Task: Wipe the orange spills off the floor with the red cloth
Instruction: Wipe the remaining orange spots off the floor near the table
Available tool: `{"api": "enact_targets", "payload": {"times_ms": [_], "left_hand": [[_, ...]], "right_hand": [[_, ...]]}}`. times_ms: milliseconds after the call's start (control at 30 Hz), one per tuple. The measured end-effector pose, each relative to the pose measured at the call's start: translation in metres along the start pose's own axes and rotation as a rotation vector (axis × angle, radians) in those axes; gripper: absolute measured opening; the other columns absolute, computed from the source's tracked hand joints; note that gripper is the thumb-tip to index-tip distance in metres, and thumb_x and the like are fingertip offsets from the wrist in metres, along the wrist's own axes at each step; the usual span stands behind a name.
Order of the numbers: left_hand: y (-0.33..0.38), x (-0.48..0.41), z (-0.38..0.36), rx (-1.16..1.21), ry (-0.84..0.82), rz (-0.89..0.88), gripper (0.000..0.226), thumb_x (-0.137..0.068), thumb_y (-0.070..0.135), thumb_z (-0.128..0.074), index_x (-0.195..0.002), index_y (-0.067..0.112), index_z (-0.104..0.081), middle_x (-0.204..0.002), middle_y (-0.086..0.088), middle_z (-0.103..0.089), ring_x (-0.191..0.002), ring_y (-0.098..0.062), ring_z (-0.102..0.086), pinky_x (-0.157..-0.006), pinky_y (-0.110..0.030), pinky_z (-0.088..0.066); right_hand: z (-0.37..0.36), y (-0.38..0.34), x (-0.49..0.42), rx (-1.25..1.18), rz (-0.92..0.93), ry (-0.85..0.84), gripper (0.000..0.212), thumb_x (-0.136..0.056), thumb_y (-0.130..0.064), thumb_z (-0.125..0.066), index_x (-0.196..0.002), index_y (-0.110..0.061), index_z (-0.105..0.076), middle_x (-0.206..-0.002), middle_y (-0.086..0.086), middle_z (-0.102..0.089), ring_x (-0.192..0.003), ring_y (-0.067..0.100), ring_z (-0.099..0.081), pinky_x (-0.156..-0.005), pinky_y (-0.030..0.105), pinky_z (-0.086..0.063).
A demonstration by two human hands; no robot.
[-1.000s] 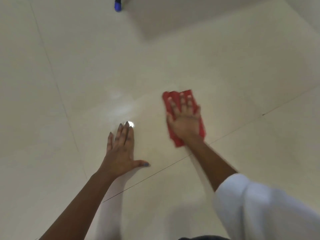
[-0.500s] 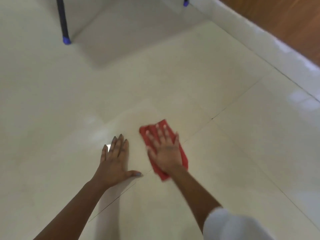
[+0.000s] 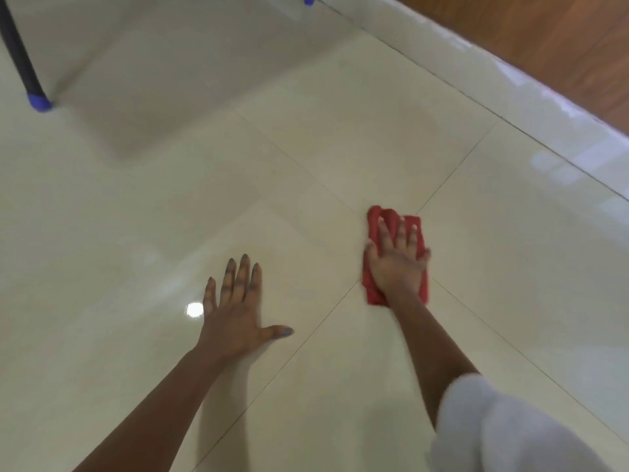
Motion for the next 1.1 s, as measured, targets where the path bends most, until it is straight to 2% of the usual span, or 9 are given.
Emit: {"api": "enact_targets", "payload": {"times_ms": [133,233,300,367,500,667,800,933,1100], "left_hand": [[0.002,-0.004,-0.001,0.036,-0.061,-0.021,0.135,-0.038,0.099,-0.005,-0.144,0.018,0.017,-0.144,0.003,0.036,-0.130,-0.014,0.037,-0.106,-0.043,0.018],[-0.007,0.003,0.005,0.026,-0.073,-0.031,0.137,-0.038,0.098,-0.001,-0.144,0.013,0.015,-0.150,-0.002,0.029,-0.133,-0.013,0.032,-0.110,-0.042,0.012],[-0.033,0.016,0.010,0.011,-0.001,0.014,0.135,-0.045,0.098,-0.012,-0.146,0.009,-0.002,-0.153,-0.005,0.014,-0.139,-0.017,0.018,-0.111,-0.045,0.005],[-0.064,0.033,0.015,0.006,0.036,0.066,0.128,-0.052,0.096,-0.020,-0.146,0.009,-0.013,-0.154,-0.006,0.006,-0.140,-0.019,0.011,-0.110,-0.045,0.005],[-0.111,0.057,0.027,-0.008,0.060,0.133,0.122,-0.052,0.097,-0.006,-0.147,0.021,0.001,-0.150,0.004,0.022,-0.136,-0.010,0.024,-0.111,-0.042,0.010],[-0.153,0.064,0.036,0.026,0.096,0.229,0.122,-0.051,0.097,-0.003,-0.147,0.021,0.002,-0.152,0.002,0.020,-0.136,-0.008,0.026,-0.111,-0.042,0.009],[-0.176,0.070,0.042,-0.008,0.097,0.190,0.120,-0.054,0.096,-0.002,-0.147,0.021,0.000,-0.153,0.002,0.017,-0.138,-0.010,0.022,-0.111,-0.041,0.011],[-0.200,0.082,0.045,0.018,0.136,0.245,0.121,-0.055,0.096,-0.006,-0.147,0.018,-0.009,-0.155,0.001,0.008,-0.140,-0.011,0.014,-0.112,-0.041,0.007],[-0.231,0.121,0.039,0.030,0.116,0.325,0.121,-0.055,0.096,-0.004,-0.147,0.018,-0.009,-0.154,0.002,0.008,-0.139,-0.010,0.012,-0.112,-0.041,0.005]], "right_hand": [[-0.017,-0.071,0.027,0.044,0.282,-0.048,0.056,-0.096,-0.050,-0.016,-0.147,-0.038,0.000,-0.158,0.000,0.006,-0.144,0.024,0.011,-0.112,0.058,0.002],[-0.027,-0.067,0.075,0.085,0.473,-0.019,0.058,-0.091,-0.056,-0.014,-0.147,-0.041,-0.007,-0.158,-0.001,-0.001,-0.145,0.024,0.005,-0.113,0.057,-0.001],[-0.025,-0.062,0.076,0.065,0.449,-0.010,0.062,-0.086,-0.059,-0.009,-0.146,-0.042,-0.010,-0.158,-0.001,-0.004,-0.145,0.024,0.002,-0.112,0.056,-0.001],[-0.020,-0.070,0.063,0.061,0.380,-0.011,0.063,-0.086,-0.059,-0.004,-0.146,-0.042,-0.006,-0.159,0.000,0.000,-0.145,0.024,0.005,-0.112,0.056,0.000],[-0.018,-0.117,0.040,0.047,0.316,-0.012,0.055,-0.095,-0.053,-0.014,-0.146,-0.040,0.003,-0.158,0.001,0.007,-0.144,0.024,0.011,-0.113,0.058,0.000],[-0.022,-0.163,0.027,0.041,0.326,-0.001,0.055,-0.096,-0.052,-0.014,-0.146,-0.040,0.005,-0.158,0.001,0.008,-0.144,0.025,0.012,-0.112,0.059,0.000],[-0.023,-0.211,0.023,0.036,0.369,0.000,0.055,-0.096,-0.051,-0.014,-0.147,-0.039,0.004,-0.158,0.002,0.007,-0.144,0.026,0.011,-0.112,0.060,0.000],[-0.030,-0.270,0.025,0.047,0.454,-0.015,0.056,-0.096,-0.051,-0.014,-0.147,-0.037,0.002,-0.159,0.003,0.007,-0.144,0.027,0.011,-0.112,0.060,0.001],[-0.053,-0.354,0.074,0.074,0.703,-0.053,0.056,-0.096,-0.047,-0.018,-0.148,-0.035,-0.002,-0.159,0.002,0.002,-0.144,0.028,0.007,-0.111,0.060,0.000]]}}
Point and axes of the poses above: each hand's wrist, its own x-axis away from the middle knuckle, its own z-axis out of the back of the hand, y = z × x, the point moved 2 cm from there along -x, towards the middle knuckle
